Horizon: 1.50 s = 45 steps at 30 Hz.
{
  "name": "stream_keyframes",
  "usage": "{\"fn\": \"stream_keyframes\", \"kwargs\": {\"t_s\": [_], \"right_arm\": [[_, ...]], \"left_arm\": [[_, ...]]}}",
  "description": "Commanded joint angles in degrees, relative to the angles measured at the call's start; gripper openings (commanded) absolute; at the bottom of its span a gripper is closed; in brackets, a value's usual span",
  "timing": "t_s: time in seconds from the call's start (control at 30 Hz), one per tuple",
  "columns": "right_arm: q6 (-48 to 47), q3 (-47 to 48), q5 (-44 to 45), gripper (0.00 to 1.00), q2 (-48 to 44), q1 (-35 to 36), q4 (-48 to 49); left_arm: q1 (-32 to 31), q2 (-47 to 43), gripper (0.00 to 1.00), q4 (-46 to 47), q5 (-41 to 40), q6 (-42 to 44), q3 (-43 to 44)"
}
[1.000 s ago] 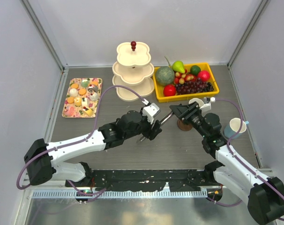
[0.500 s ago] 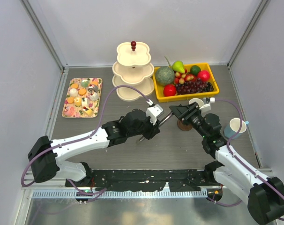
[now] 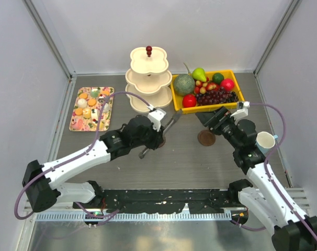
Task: Serve the afternoon tea
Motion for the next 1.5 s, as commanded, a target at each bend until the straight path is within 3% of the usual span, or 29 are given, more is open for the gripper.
{"fn": "stream_keyframes", "kwargs": {"t_s": [0.0, 0.17, 0.37, 0.8, 1.0, 1.1, 1.47], "right_arm": [[-17.03, 9.92, 8.42, 0.99, -4.44, -0.81, -17.87], [-26.81, 17.13, 20.56, 0.98, -8.74, -0.81, -31.4], [-34.73, 20.22, 32.25, 0.97, -13.05, -0.81, -37.22], [-38.33, 16.44, 37.01, 0.96, -17.8, -0.81, -38.99], [-38.42, 13.28, 38.15, 0.96, -20.61, -0.55, -36.79], [-38.25, 12.22, 38.15, 0.96, -21.4, -0.11, -35.82], [-37.81, 11.16, 37.81, 0.96, -22.19, -0.11, -35.29]], "left_arm": [[4.85, -5.71, 0.35, -12.28, -5.84, -5.27, 4.85], [12.49, -11.43, 0.43, -24.4, -8.92, -8.08, 5.29], [22.69, -16.97, 0.48, -32.07, -10.51, -8.18, 5.73], [45.19, -13.38, 0.53, -37.35, -4.62, -7.3, 7.05], [48.1, -10.91, 0.54, -38.32, -3.83, -8.79, 7.05], [48.72, -9.86, 0.6, -37.79, -3.83, -9.84, 6.35], [49.95, -6.61, 0.6, -34.1, -5.5, -12.22, 3.45]]}}
